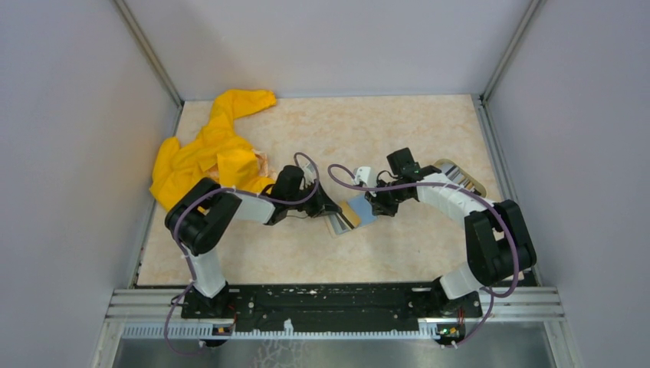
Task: Put the credit cards into the card holder
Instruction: Insert the credit card into the card holder.
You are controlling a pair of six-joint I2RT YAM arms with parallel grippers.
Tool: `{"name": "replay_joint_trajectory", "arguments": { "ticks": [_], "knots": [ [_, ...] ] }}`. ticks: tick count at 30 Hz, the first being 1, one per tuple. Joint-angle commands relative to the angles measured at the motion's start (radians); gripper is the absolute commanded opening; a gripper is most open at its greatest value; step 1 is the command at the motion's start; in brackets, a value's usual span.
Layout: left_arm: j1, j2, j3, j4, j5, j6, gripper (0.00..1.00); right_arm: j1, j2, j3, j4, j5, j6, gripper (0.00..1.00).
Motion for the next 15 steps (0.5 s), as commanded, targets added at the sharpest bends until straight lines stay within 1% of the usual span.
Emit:
{"name": "replay_joint_trajectory", "arguments": {
  "ticks": [1,8,15],
  "knots": [
    [-0.010,0.021,0.024,-0.055,-0.017,0.019,0.00,-0.009,-0.034,0.018,0.019,-0.008,0.009,0.01],
    [-0.010,-0.028,0.033,-0.147,-0.055,0.051,0.00,-0.009,-0.038,0.018,0.021,-0.011,0.006,0.01],
    [-0.010,0.034,0.077,-0.150,-0.006,0.048,0.00,-0.009,-0.047,0.017,0.021,-0.010,0.004,0.01]
  ]
}}
